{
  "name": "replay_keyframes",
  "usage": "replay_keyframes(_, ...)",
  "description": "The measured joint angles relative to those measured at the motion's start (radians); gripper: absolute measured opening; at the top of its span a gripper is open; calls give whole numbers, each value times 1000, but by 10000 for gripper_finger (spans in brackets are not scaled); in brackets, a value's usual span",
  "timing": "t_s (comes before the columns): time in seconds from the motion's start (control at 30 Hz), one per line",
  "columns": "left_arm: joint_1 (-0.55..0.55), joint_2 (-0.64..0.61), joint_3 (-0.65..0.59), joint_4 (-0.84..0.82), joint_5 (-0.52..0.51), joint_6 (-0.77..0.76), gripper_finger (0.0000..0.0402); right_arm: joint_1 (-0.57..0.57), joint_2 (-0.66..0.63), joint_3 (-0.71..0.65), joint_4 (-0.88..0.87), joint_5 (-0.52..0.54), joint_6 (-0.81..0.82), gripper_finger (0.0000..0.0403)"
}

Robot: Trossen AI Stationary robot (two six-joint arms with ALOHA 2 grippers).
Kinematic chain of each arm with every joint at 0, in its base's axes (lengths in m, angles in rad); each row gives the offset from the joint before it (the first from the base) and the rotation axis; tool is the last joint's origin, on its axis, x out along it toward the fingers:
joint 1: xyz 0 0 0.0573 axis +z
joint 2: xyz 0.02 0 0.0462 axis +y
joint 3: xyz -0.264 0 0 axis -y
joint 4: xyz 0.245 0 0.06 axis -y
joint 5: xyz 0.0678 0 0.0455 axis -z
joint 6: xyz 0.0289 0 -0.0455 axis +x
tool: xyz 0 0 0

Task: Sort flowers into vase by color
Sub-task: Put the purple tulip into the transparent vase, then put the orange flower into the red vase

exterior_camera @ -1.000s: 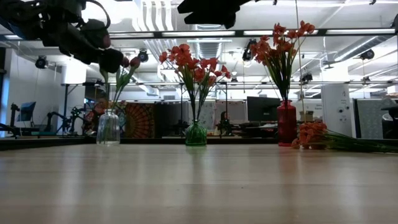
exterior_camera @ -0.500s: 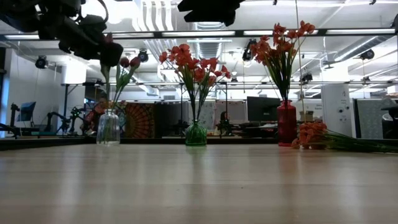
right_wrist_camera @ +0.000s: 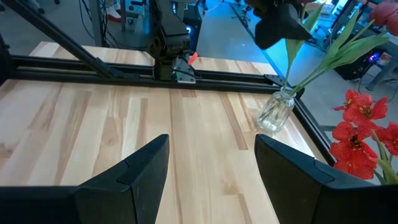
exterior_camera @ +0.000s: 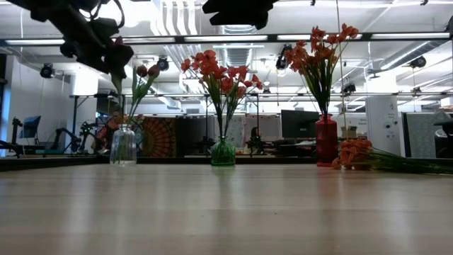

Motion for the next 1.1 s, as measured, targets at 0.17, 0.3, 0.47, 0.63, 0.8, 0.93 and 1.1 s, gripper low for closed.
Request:
replay_keyframes(0.17,-4,3,64,-163,28,-84,270,0,0,0,0,0,-2,228)
replay_keyframes(0.3,-4,3,99,-271,107,-156,270,0,0,0,-1,0,-2,228)
replay_keyframes(0.47,-4,3,136,-341,131,-200,270,0,-1,0,-1,0,-1,228)
replay_keyframes(0.63,-4,3,202,-476,175,-279,270,0,-1,0,-2,0,5,228)
replay_keyframes(0.8,-25,1,218,-614,214,-397,270,0,-6,0,-8,0,-4,228)
replay_keyframes(0.93,-83,-5,205,-666,256,-502,270,0,-14,0,-26,0,-14,228)
replay_keyframes(1.1,-250,-7,172,-665,285,-603,270,0,-24,0,-35,0,-9,228)
